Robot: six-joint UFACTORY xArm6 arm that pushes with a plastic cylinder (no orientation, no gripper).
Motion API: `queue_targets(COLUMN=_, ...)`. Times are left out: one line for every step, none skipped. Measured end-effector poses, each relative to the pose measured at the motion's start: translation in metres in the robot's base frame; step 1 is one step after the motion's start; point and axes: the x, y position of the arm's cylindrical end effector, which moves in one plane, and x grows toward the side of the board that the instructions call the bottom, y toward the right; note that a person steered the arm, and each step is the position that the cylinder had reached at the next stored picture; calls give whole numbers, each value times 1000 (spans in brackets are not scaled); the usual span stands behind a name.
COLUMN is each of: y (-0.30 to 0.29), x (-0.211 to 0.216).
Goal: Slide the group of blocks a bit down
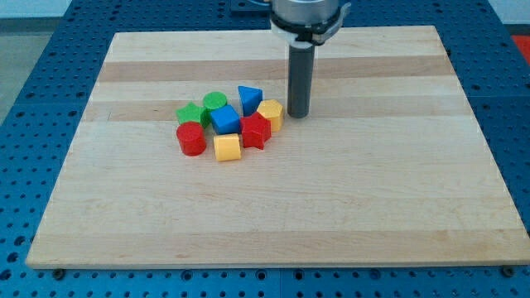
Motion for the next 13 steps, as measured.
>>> queue_targets(y=-49, x=0)
queue_targets(y=-16, x=0)
queue_targets(y=-26, x=-1)
queue_targets(y=-38, x=-43)
queue_targets(y=-76, x=-57)
queue_targets(y=-115, x=-26)
queue_targets(y=-125, x=-23)
queue_targets(y=-120, x=-43)
queue_targets(y=-127, x=-18)
queue_targets(y=-121, x=10)
queue_targets(y=-110, x=35)
queue_targets(y=-118, x=36)
queue_targets(y=-112, x=37)
